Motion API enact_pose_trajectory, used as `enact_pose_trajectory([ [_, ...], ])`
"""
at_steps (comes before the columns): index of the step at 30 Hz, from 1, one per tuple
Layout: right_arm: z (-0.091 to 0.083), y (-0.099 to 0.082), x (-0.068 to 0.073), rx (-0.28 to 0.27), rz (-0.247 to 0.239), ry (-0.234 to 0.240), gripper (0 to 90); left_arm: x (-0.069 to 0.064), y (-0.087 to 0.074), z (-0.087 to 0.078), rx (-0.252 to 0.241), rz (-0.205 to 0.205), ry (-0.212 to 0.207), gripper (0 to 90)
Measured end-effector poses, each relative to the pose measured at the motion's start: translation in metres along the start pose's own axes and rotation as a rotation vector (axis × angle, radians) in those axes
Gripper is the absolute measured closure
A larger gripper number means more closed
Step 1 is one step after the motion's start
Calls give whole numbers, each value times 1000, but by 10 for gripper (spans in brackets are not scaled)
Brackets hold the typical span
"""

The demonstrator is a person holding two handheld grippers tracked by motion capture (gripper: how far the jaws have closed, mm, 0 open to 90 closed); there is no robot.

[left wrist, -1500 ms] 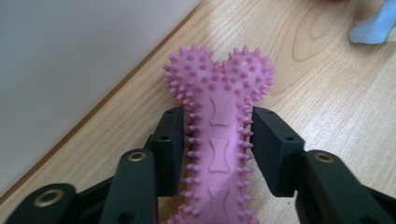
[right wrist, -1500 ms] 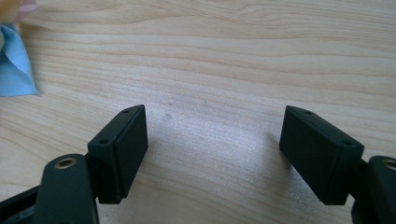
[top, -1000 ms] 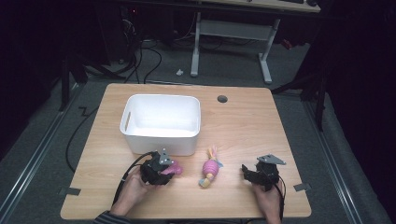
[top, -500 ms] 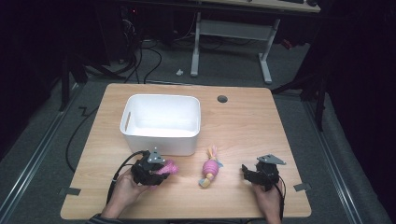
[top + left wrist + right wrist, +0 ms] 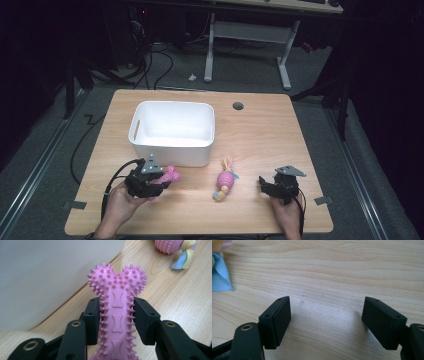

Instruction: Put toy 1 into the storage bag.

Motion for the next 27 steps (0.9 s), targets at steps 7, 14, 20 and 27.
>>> enact_pose_trajectory([
  [7,0,0,0,0,1,0,236,8,-2,-18,-18,-29,4,586],
  [14,0,0,0,1,-2,1,236,18,-4,-37,-40,-59,-8,586],
  [20,0,0,1,3,-6,7,234,31,13,-60,-58,-53,-10,587],
  [27,0,0,1,0,-14,17,233,37,33,-81,-88,-41,-3,587],
])
Point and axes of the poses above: each handheld gripper's, and its own axes: z roughly forward along the jaws, y roughly out of its top, x roughly to its left, the point moved 4 cm from there along z, roughly forward along the jaws, and after that the axes turned 4 degrees about y, right-handed, at the moved point
